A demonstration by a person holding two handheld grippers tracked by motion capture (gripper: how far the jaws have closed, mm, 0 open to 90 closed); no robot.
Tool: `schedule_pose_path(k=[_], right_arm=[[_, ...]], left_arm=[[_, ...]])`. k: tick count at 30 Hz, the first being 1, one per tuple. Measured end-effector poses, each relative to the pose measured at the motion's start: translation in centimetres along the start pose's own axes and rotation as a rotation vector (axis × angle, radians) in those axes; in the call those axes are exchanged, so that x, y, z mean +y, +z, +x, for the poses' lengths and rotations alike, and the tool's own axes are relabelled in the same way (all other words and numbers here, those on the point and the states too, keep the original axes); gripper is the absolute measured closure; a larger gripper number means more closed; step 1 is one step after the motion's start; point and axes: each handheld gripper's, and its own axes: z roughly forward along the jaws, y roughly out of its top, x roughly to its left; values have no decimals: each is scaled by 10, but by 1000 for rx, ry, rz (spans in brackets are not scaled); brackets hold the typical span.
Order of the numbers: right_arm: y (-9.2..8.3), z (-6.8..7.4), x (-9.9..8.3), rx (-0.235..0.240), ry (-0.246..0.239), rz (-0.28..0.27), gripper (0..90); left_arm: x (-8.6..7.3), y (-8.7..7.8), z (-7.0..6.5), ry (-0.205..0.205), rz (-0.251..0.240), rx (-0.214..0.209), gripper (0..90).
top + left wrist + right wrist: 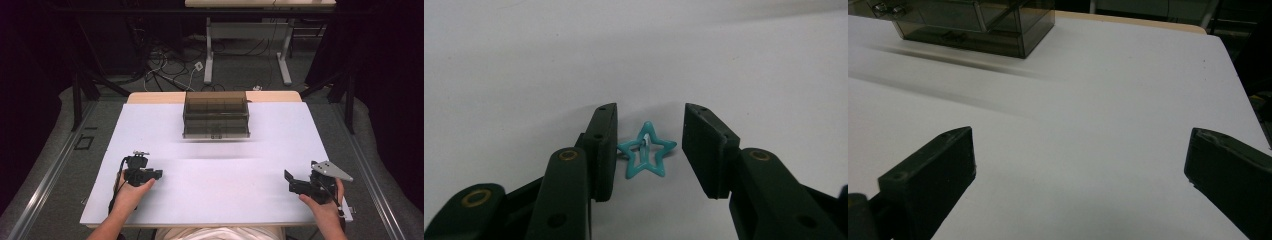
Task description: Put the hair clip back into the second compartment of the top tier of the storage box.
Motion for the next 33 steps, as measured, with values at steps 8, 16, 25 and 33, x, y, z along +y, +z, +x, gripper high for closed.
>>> schedule_pose_path(k=[8,16,25,33], right_arm=[[0,0,0,3,7,2,0],[1,0,-1,8,2,-3,0],[1,0,-1,9,1,-2,0],[2,0,-1,9,1,-2,0]], left_arm=[[0,0,0,9,2,8,607],[0,0,0,16,4,8,620],[0,-1,0,23,1,5,623],[0,-1,1,23,-6,8,624]])
